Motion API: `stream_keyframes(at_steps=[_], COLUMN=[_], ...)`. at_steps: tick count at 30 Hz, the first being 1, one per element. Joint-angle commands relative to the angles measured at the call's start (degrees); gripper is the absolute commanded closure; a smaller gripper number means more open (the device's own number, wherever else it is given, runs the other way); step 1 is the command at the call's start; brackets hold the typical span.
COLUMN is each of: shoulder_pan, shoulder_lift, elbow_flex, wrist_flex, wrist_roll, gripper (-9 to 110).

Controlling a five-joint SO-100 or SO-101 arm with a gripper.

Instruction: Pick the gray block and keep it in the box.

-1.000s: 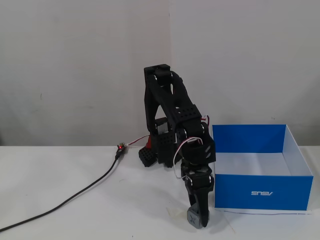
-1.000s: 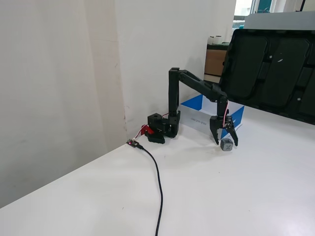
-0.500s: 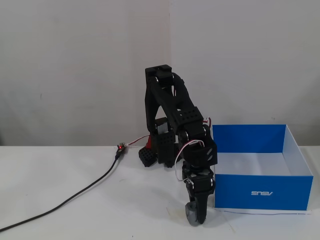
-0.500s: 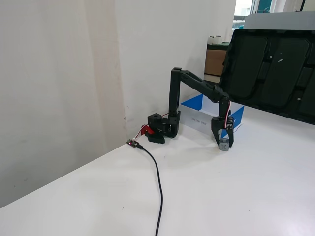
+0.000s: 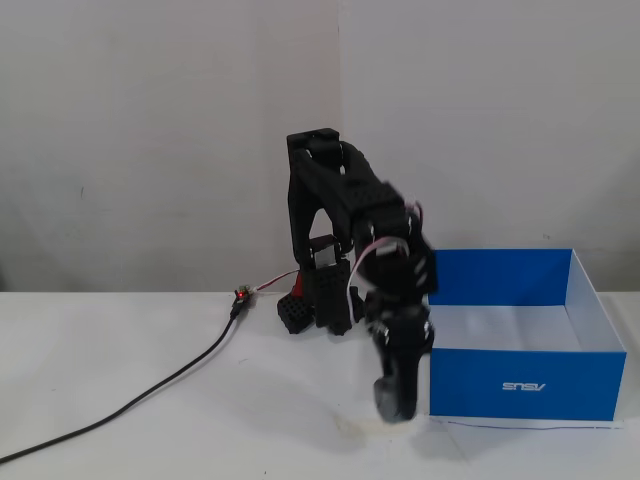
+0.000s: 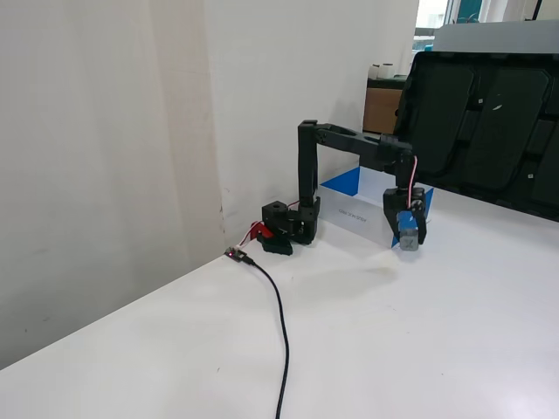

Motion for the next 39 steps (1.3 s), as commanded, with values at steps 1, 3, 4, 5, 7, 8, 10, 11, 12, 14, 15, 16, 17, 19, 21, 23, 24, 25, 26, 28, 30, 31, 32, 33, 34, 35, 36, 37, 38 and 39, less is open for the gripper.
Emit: stream_keyframes(at_steps=[1, 3, 4, 5, 7, 8, 10, 11, 12, 14, 15, 16, 17, 19, 21, 23, 24, 25, 26, 28, 30, 31, 32, 33, 34, 35, 36, 37, 38, 39], shoulder_pan=[-4.48, -7.65, -9.40, -11.43, -16.08, -18.54, -23.82, -26.37, -28.92, -33.75, -36.21, -38.23, -39.99, -43.07, -45.26, -45.97, -45.97, -45.97, -45.53, -44.30, -42.28, -40.78, -39.02, -37.00, -34.72, -32.26, -29.71, -27.16, -24.43, -21.62], shoulder_lift=[7.03, 7.21, 7.65, 8.35, 9.93, 10.90, 12.74, 13.54, 14.24, 15.03, 15.12, 15.12, 15.12, 15.03, 14.68, 14.50, 14.41, 14.41, 14.41, 14.68, 15.73, 16.35, 16.88, 17.49, 18.19, 19.07, 20.04, 20.92, 21.97, 22.94], elbow_flex=[-14.50, -18.63, -20.13, -21.18, -22.59, -22.68, -22.41, -22.06, -21.71, -21.09, -20.74, -20.21, -19.51, -17.75, -16.17, -14.94, -14.77, -14.77, -14.77, -14.85, -14.94, -14.85, -14.85, -14.77, -14.33, -13.62, -12.74, -11.69, -10.46, -9.05], wrist_flex=[8.00, 11.51, 12.74, 13.80, 15.64, 16.00, 16.44, 16.44, 16.52, 16.52, 16.44, 16.17, 15.82, 15.21, 14.77, 13.97, 13.71, 13.54, 13.71, 14.41, 15.03, 15.38, 15.82, 16.26, 16.44, 16.52, 16.61, 16.61, 16.61, 16.44], wrist_roll=[-0.88, -0.97, -0.97, -0.79, -0.44, -0.26, 0.00, 0.00, 0.00, 0.00, 0.00, 0.00, 0.00, 0.00, 0.00, 0.00, -0.62, -1.93, -2.64, -2.20, -2.64, -2.64, -2.64, -2.72, -3.34, -4.31, -6.24, -8.44, -10.55, -12.39], gripper=[101, 101, 101, 101, 101, 101, 101, 101, 101, 101, 100, 97, 87, 67, 64, 65, 69, 75, 80, 101, 101, 101, 101, 101, 101, 101, 101, 101, 101, 101])
